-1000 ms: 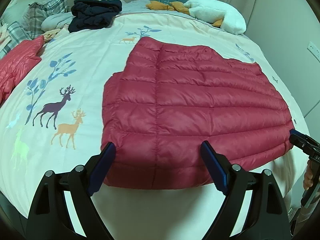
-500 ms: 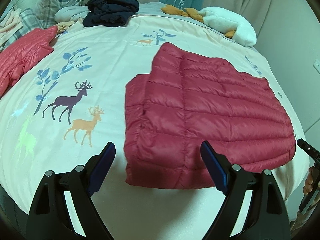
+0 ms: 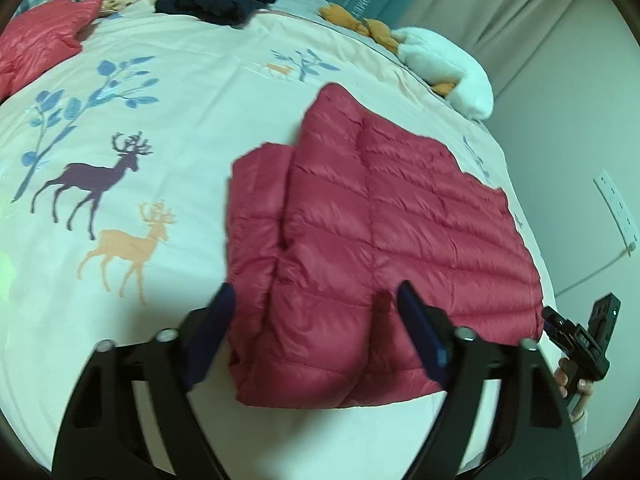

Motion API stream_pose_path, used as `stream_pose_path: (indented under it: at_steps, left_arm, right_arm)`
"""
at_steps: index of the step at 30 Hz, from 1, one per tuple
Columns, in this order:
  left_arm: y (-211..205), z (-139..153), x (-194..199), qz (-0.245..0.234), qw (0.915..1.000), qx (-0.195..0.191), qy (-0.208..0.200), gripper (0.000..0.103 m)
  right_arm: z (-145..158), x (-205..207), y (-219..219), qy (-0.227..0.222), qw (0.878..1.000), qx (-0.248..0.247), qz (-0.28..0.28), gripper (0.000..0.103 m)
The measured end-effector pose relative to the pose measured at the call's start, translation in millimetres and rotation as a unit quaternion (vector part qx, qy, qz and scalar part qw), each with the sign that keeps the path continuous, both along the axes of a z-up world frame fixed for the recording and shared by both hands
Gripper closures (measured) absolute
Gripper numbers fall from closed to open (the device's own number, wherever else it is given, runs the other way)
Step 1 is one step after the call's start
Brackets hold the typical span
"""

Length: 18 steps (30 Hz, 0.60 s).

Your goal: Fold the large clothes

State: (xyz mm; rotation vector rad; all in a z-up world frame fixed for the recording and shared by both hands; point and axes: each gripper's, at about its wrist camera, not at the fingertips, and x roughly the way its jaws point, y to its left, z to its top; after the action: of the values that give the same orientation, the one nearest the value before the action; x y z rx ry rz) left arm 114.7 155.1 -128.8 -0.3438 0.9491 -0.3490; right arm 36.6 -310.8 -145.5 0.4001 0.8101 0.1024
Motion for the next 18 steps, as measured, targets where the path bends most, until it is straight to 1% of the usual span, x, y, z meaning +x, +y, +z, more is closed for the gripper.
stream_pose_path:
  at_steps: [2,3,4,5,6,9,11,14,15,18]
  left_arm:
    - [-3,-3,1,-0.004,1.0,0.005,0.006,0.035]
    - [-5,-5,2,-0.007,0.9999,0.008,0.009,0.039]
    - [-5,-5,2,-0.008,0.9999,0.01,0.008,0.041]
    - [-6,-4,1,-0.009,0.9999,0.013,0.006,0.042]
    - [-7,-4,0,-0.011,0.9998,0.017,0.005,0.046]
    - [-11,-2,-3,-0.016,0.9992,0.036,0.003,0.049]
    - [-13,-2,-8,-0.02,0.9988,0.046,-0.001,0.051]
    - [-16,-5,-14,-0.026,0.998,0.058,0.001,0.057]
    - [-16,-6,-17,-0.029,0.9978,0.059,0.002,0.059]
    - [-16,-7,-23,-0.035,0.9972,0.065,0.005,0.061]
  right_arm:
    - [0,2,1,0.005,1.0,-0.008,-0.001,0.044]
    - [0,1,1,0.006,1.0,-0.01,-0.001,0.046]
    - [0,1,1,0.007,1.0,-0.014,-0.001,0.049]
    - [0,0,2,0.007,1.0,-0.016,0.0,0.05]
    - [0,1,1,0.006,1.0,-0.018,0.0,0.05]
    - [-2,-2,4,0.007,1.0,-0.025,0.003,0.057]
    - [-6,-4,8,0.014,0.999,-0.035,0.008,0.071]
    - [-8,-7,10,0.016,0.999,-0.042,0.01,0.08]
    - [-9,-8,10,0.017,0.999,-0.039,0.01,0.082]
    - [-12,-9,7,0.021,0.999,-0.029,0.009,0.082]
